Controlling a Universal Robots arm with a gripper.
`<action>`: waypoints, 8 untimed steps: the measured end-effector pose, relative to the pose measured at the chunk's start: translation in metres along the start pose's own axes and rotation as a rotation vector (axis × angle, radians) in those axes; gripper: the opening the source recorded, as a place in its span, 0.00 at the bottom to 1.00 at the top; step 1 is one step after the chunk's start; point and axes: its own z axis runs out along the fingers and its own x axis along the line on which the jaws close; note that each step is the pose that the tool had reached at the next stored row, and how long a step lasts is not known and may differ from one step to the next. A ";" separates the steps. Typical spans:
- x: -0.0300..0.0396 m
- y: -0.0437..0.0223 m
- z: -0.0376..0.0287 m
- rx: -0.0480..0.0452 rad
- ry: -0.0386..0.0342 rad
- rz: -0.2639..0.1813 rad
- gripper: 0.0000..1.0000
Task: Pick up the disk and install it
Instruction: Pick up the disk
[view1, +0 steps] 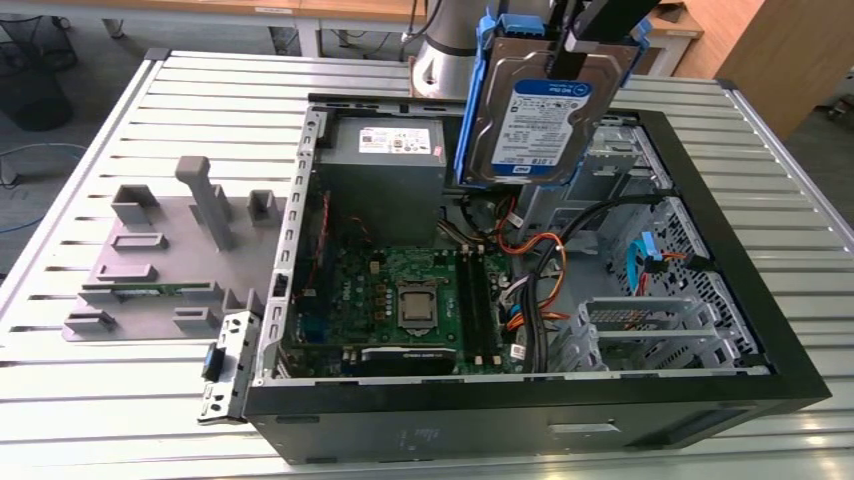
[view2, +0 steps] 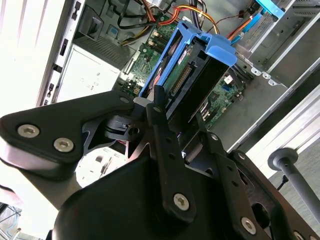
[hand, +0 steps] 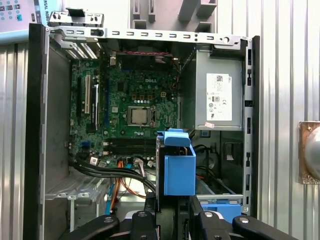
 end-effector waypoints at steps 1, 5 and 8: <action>0.0001 0.0000 0.0000 0.0000 0.0000 0.000 0.35; 0.0010 0.0000 -0.0001 0.0000 0.0000 0.000 0.35; 0.0019 0.0000 -0.0001 0.0000 -0.0001 0.000 0.35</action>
